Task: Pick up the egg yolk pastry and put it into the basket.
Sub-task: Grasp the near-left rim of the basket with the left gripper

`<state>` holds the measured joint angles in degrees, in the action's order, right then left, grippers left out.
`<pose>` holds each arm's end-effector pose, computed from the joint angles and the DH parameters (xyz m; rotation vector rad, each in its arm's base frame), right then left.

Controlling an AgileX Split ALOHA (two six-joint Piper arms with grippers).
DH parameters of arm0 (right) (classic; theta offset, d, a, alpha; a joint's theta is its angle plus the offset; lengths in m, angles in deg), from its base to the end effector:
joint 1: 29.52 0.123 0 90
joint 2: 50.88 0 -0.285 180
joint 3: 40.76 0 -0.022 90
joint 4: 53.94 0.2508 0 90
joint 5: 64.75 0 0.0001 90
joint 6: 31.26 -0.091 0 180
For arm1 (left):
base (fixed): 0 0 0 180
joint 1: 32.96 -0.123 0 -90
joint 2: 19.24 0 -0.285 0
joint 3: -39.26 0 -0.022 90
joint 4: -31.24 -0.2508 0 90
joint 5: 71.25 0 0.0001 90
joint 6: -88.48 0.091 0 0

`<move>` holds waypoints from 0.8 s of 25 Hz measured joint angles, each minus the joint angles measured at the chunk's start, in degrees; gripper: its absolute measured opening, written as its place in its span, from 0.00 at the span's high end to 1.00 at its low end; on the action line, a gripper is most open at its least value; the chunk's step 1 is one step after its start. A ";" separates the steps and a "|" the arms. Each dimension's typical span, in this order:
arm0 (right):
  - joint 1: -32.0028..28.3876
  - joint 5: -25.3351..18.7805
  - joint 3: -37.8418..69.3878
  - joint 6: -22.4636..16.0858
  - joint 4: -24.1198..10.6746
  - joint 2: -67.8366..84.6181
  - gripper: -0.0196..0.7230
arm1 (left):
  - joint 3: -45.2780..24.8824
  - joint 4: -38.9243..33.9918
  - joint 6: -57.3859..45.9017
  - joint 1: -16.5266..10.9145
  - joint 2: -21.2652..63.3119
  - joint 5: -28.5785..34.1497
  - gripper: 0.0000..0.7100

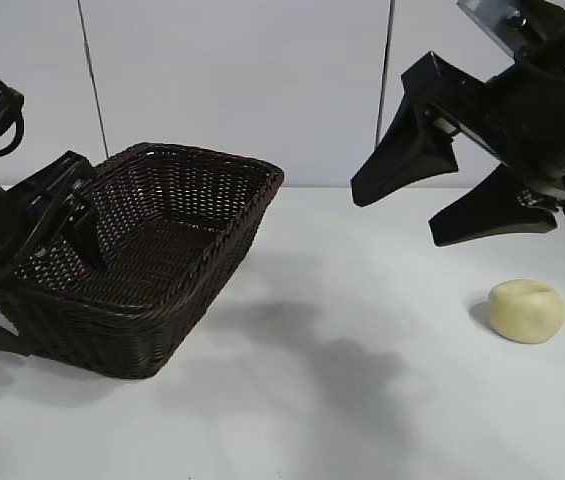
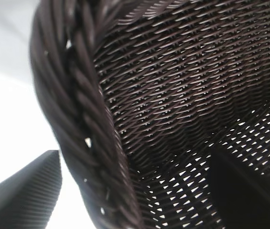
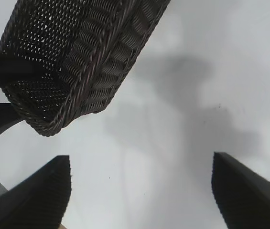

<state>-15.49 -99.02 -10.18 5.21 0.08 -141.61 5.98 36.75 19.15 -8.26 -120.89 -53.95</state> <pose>0.2595 0.1077 0.2316 -0.2414 2.5090 0.7801 0.2651 -0.1248 0.1601 -1.1702 2.5391 -0.5540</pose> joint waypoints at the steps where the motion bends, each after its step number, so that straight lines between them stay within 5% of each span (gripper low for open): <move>1: 0.00 0.00 0.00 0.00 0.00 0.00 0.19 | -0.16 0.00 0.00 0.00 0.00 -0.15 0.22; 13: 0.00 0.00 0.00 0.00 0.00 0.00 0.19 | -2.61 -0.05 -0.05 0.00 0.00 -2.24 0.25; 20: 0.00 0.00 0.00 0.00 0.00 0.00 0.19 | -2.61 -0.05 -0.05 0.00 0.00 -2.05 0.55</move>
<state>-15.49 -99.02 -10.18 5.21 0.08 -141.61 3.37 36.70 19.10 -8.26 -120.89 -56.00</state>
